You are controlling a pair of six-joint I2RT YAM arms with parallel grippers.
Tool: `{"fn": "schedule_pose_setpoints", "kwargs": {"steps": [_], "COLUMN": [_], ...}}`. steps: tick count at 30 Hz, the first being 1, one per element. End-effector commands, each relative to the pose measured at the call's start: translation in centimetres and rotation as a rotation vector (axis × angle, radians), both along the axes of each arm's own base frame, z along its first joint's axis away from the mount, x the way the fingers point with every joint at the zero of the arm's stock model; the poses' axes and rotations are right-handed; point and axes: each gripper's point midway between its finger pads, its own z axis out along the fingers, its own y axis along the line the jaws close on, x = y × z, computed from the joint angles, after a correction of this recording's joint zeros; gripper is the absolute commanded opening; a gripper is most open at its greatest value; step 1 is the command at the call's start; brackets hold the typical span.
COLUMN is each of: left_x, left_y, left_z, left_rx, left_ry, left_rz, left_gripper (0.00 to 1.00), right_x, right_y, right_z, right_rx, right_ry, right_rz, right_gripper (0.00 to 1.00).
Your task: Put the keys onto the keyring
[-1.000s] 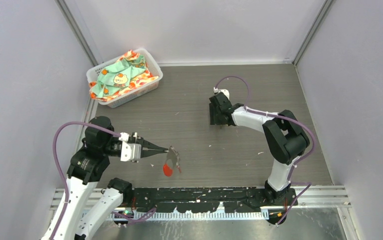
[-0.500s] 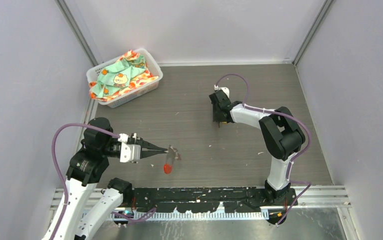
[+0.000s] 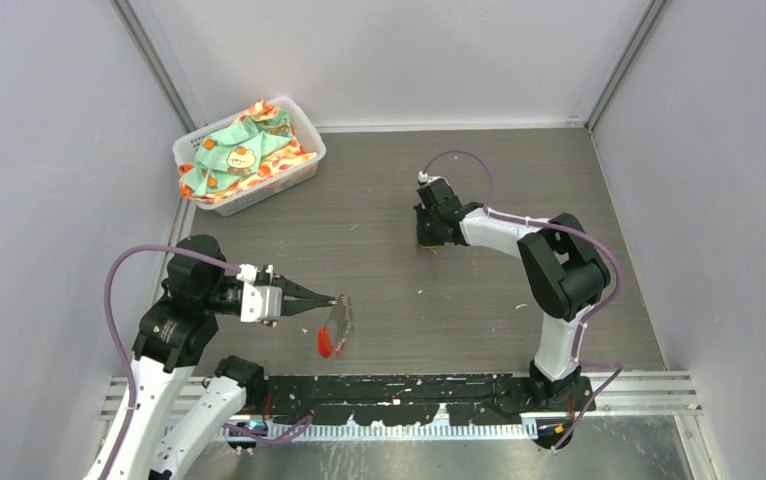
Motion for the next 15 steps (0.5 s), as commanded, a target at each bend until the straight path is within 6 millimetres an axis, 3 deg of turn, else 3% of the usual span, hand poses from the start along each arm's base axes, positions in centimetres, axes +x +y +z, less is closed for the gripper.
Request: {"fn": "schedule_pose_setpoints", "kwargs": {"steps": [1, 6, 15], "left_x": [-0.2, -0.2, -0.8], "left_y": [0.0, 0.0, -0.4], "left_z": [1.9, 1.8, 1.2], "left_rx": [-0.027, -0.026, -0.030], "left_ry": [-0.051, -0.036, 0.103], "left_rz": [-0.002, 0.001, -0.040], "left_gripper": [0.00, 0.00, 0.00], "right_x": [-0.1, -3.2, -14.9], "right_y": [2.9, 5.2, 7.6], "right_z": [4.6, 9.7, 20.8], "right_rx": [0.114, 0.190, 0.295], "right_ry": [-0.080, -0.210, -0.619], "right_rz": [0.118, 0.331, 0.862], "right_gripper": [0.01, 0.01, 0.01]}}
